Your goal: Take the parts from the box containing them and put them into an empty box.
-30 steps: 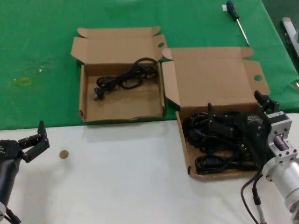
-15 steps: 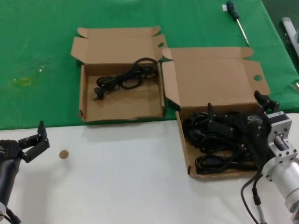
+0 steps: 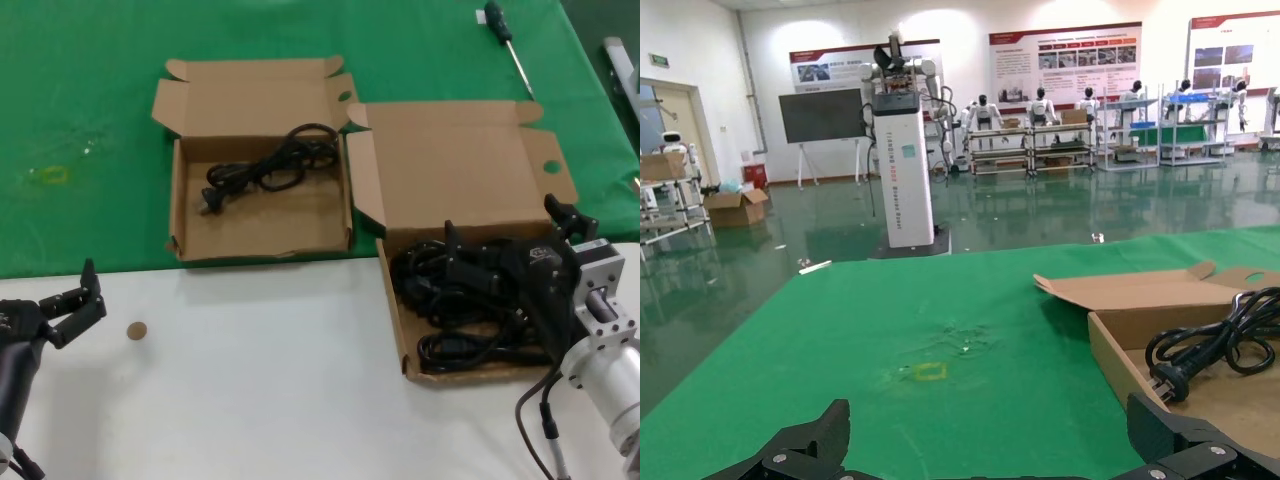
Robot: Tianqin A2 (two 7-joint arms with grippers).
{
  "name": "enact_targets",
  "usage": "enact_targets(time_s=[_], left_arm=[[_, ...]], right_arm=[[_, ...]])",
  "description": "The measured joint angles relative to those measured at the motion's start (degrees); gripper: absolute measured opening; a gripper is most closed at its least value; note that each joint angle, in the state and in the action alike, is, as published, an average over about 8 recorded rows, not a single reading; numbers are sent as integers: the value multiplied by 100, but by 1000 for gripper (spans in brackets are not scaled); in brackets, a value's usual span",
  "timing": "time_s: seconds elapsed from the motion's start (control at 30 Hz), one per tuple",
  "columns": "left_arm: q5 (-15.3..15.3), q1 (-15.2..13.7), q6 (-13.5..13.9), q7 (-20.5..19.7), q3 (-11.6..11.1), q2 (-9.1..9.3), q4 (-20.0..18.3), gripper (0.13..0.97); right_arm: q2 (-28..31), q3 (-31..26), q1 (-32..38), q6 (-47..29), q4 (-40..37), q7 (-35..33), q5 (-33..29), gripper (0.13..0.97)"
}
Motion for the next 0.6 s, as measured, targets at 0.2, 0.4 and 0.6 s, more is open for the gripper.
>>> enact_targets(time_s=[0.2, 0.4, 0.6], left_arm=[[0, 0, 0, 0, 0, 0, 0, 966], [0, 0, 0, 0, 0, 0, 0, 966], [0, 0, 0, 0, 0, 0, 0, 966]], right_arm=[[0, 0, 0, 0, 0, 0, 0, 966], [0, 0, 0, 0, 0, 0, 0, 966], [0, 0, 0, 0, 0, 0, 0, 966]])
